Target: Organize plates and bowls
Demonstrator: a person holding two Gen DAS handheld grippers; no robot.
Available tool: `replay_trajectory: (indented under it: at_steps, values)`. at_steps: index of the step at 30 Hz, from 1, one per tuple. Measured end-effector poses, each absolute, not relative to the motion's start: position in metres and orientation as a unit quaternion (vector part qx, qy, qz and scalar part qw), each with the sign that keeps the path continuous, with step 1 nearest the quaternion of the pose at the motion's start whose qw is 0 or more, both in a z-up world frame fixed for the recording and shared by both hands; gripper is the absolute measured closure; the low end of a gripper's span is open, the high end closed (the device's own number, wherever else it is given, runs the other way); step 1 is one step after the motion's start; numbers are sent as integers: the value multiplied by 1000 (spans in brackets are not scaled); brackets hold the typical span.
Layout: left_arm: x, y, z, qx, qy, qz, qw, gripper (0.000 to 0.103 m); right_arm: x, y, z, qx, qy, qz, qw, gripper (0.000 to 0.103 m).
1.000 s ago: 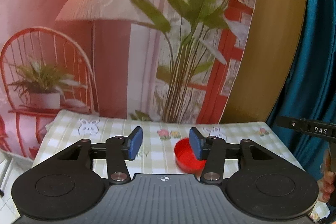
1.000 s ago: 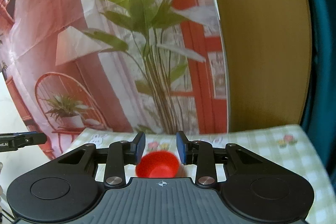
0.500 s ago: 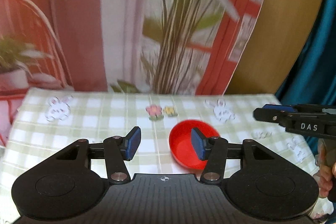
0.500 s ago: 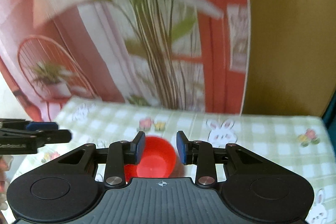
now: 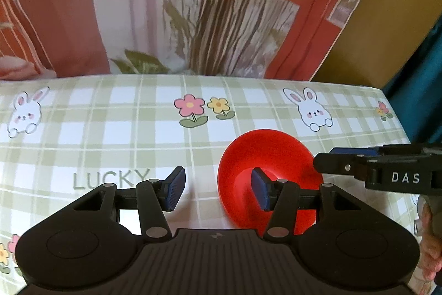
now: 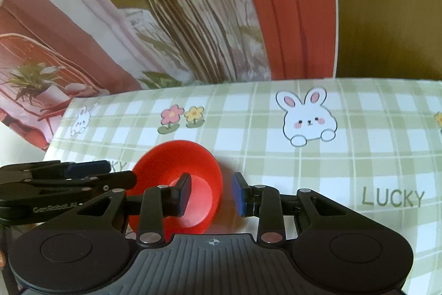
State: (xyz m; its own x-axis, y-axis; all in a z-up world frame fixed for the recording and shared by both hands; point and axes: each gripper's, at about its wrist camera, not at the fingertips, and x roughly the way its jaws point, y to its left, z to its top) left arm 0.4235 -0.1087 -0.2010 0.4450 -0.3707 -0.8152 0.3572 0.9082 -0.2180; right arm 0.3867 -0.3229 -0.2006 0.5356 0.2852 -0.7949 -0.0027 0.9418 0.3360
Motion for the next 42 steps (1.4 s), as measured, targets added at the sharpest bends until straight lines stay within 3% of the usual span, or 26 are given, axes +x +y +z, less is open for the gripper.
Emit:
replay_trajectory:
  at_steps: [6, 13, 14, 15, 16, 24, 42]
  values:
    - [432, -114, -218, -28, 503, -218, 836, 48, 391, -318, -219, 148, 498, 86, 850, 76]
    - [434, -113, -236, -59, 523, -218, 822, 50, 391, -314, -225, 161, 509, 90, 841, 88]
    - [433, -112, -237, -61, 521, -218, 823, 63, 391, -314, -225, 163, 509, 90, 841, 89]
    - [432, -112, -238, -60, 517, -219, 826, 85, 390, -314, -225, 164, 508, 89, 841, 90]
    - [431, -112, -239, -55, 516, -218, 827, 91, 390, -315, -225, 166, 508, 89, 841, 92]
    - [418, -107, -224, -33, 497, -200, 844, 95, 382, -309, -209, 169, 496, 93, 846, 95]
    - [345, -94, -122, -21, 421, -212, 882, 94, 317, -303, -114, 153, 428, 99, 885, 95]
